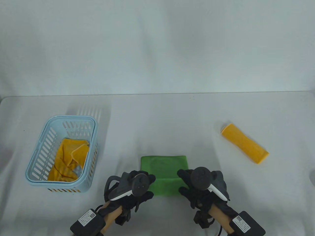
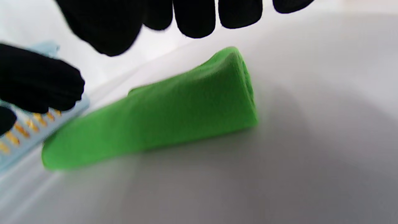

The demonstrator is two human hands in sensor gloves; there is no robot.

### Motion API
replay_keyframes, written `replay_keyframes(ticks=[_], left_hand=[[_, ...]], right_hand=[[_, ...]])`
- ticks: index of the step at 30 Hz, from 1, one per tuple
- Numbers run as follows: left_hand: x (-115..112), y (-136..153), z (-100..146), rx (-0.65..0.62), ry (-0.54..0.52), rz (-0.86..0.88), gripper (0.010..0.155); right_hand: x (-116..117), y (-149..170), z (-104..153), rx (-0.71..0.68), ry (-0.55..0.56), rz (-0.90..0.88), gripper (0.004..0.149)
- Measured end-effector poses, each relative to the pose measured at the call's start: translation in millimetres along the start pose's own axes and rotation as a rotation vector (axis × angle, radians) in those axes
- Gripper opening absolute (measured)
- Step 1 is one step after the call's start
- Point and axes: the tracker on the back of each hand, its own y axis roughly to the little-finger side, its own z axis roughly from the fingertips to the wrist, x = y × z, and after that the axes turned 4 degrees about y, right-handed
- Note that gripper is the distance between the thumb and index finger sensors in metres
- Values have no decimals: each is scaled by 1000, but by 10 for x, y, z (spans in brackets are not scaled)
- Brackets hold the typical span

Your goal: Roll square towel into towel roll

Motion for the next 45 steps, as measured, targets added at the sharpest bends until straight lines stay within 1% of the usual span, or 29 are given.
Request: replay_keyframes(ticks=[3,5,8,12,14,16,18,21,22,26,29,32,37,40,42,43,45], left_hand=[[-111,-34,-67,15,37,-98,73],[-180,-16,-103,27,69,-100,77],[-255,25,-138,35,122,-77,83],[-299,84,-182,79,140,-72,84],[-314,95,-193,88,140,-84,83],[-320,101,-199,96,139,-98,80],[-314,109,-201,104,132,-96,76],[-269,155,-203,103,134,-28,74],[-252,171,-202,102,133,-2,73],[-177,304,-194,121,140,216,72],[-155,373,-189,151,130,295,72],[-132,397,-180,156,124,324,71],[-178,408,-188,147,202,366,69],[-181,428,-187,179,182,352,68],[-182,440,-182,214,149,319,69],[-187,456,-185,244,126,291,69],[-185,485,-188,273,104,271,69]], right_hand=[[122,-16,-37,3,-21,141,61],[182,10,-71,12,-35,180,64],[260,69,-124,32,-65,195,71],[328,130,-183,56,-81,207,77],[356,151,-203,62,-75,226,77],[367,159,-212,70,-66,225,74],[353,167,-219,72,-38,201,66],[300,200,-235,84,-33,131,61],[286,210,-238,89,-34,113,60],[188,289,-256,132,-37,-64,59],[157,328,-255,174,-17,-141,62],[145,357,-251,195,-26,-168,64],[163,358,-215,213,-64,-179,65],[164,353,-209,238,-16,-145,65],[167,382,-228,263,9,-117,66],[175,417,-245,285,31,-117,66],[171,452,-260,304,38,-126,66]])
